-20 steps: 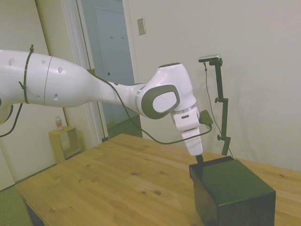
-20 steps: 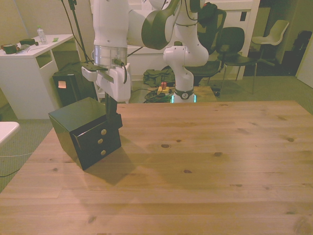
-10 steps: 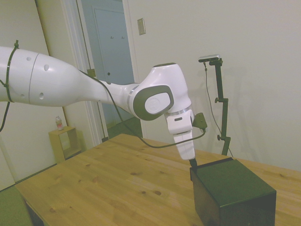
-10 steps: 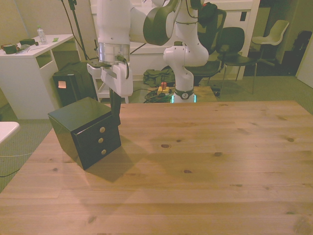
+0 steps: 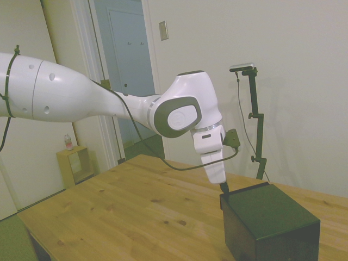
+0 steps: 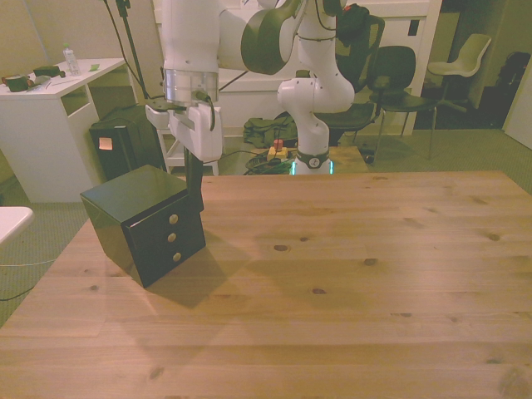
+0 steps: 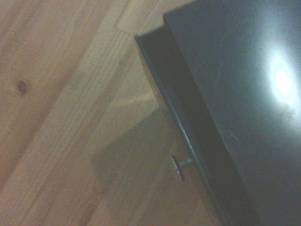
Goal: Close the top drawer
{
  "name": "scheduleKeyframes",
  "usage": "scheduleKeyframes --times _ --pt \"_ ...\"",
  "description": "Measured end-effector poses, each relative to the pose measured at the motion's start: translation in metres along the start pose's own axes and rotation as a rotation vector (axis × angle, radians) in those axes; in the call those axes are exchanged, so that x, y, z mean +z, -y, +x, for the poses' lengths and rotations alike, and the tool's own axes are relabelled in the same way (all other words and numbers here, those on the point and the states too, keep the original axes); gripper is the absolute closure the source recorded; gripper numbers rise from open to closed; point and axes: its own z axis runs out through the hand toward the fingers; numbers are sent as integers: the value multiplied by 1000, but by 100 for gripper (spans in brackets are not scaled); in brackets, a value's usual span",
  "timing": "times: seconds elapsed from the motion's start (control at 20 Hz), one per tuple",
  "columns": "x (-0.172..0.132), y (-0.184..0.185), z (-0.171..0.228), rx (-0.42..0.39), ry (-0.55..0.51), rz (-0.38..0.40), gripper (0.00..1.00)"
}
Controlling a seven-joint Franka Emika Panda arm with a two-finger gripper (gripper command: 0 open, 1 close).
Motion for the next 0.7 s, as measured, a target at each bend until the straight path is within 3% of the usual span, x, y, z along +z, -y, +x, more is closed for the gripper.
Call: scheduleKeyframes --times 0.3,0.7 --pt "16 28 11 -24 -25 32 100" --pt "16 24 36 16 -35 18 100"
